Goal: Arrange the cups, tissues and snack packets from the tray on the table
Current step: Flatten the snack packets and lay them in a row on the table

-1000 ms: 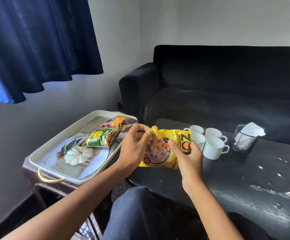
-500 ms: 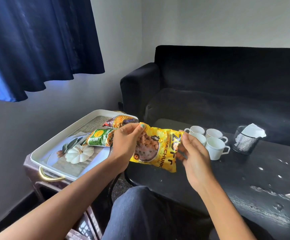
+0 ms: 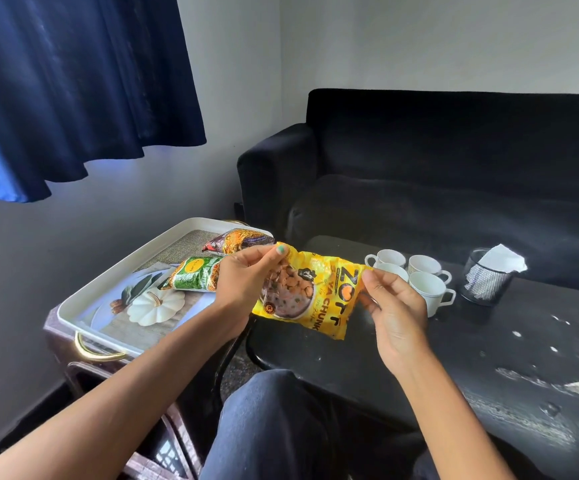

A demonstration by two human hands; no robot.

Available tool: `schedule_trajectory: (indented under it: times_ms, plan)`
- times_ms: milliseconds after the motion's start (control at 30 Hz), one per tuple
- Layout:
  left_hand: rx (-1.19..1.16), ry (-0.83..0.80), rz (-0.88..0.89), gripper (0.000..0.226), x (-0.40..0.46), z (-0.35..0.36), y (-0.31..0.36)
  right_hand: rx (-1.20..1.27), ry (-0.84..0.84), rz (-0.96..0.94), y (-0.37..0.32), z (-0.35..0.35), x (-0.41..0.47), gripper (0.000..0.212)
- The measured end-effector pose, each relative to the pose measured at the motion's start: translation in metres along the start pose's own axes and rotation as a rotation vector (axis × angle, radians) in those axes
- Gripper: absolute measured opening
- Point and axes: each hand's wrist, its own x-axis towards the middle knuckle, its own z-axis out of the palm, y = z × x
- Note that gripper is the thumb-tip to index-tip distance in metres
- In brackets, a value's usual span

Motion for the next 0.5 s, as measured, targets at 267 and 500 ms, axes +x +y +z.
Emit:
schedule_trajectory:
  times_ms: [267,500]
  plan:
    - [-0.01,-0.029,0.096,0.015,0.003,0.0,0.006,0.059,0.136,-0.027,-0.001,-0.006,0.009,0.01]
    - [0.014,0.007,0.13,0.014,0.003,0.002,0.007,-0.057,0.224,-0.127,0.001,0.001,0.012,0.014]
